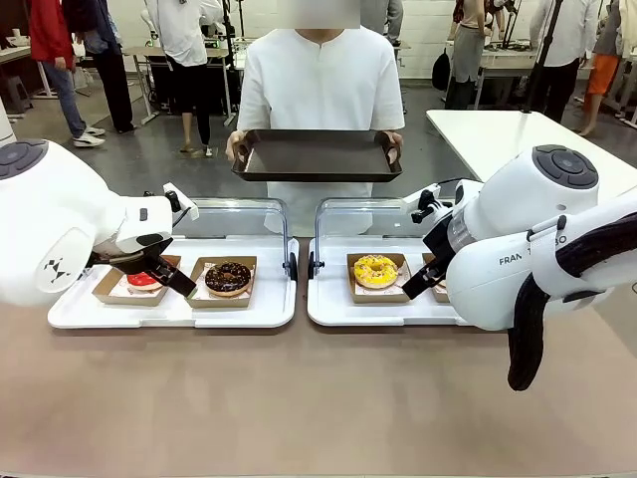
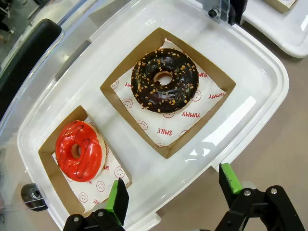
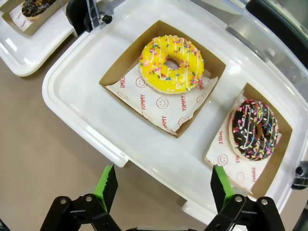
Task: Provide the desired donut to the person.
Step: Pick up and lift the Paper togo box containing the Donut pointed at by the person.
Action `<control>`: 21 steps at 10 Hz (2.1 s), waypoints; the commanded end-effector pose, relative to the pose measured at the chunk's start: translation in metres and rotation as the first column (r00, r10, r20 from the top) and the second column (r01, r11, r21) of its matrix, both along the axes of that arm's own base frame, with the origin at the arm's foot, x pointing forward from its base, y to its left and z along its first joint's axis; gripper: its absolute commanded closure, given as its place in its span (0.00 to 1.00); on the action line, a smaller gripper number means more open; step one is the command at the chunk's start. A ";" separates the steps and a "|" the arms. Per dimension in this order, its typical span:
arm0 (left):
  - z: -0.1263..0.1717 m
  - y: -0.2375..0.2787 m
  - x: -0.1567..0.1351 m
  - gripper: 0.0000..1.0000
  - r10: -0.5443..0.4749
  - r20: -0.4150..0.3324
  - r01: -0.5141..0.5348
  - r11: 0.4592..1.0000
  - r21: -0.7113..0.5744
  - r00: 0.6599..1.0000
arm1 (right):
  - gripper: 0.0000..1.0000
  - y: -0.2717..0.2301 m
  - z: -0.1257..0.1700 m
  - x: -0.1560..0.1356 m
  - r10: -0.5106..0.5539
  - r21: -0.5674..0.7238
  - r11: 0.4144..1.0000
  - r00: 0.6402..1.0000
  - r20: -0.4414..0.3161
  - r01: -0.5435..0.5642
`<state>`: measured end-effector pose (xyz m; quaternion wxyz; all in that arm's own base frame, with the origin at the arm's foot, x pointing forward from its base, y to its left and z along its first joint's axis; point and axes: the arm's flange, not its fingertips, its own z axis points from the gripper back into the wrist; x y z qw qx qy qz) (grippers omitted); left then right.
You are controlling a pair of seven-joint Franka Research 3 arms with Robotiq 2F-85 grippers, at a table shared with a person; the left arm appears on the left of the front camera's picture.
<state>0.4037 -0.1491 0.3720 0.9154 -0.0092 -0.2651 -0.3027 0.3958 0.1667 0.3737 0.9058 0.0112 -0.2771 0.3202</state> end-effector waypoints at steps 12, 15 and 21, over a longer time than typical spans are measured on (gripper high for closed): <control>0.242 0.052 -0.041 0.00 0.075 0.057 -0.078 0.995 0.055 0.996 | 0.00 -0.025 0.233 -0.100 -0.077 -0.095 0.993 0.992 -0.097 0.068; 0.246 0.056 -0.048 0.00 0.040 0.080 -0.042 0.999 0.015 0.996 | 0.00 -0.029 0.233 -0.116 -0.008 -0.054 0.999 0.999 -0.047 0.005; 0.245 0.053 -0.048 0.00 0.060 0.078 -0.063 0.998 0.031 0.995 | 0.00 -0.029 0.239 -0.115 -0.018 -0.060 0.998 0.998 -0.061 0.014</control>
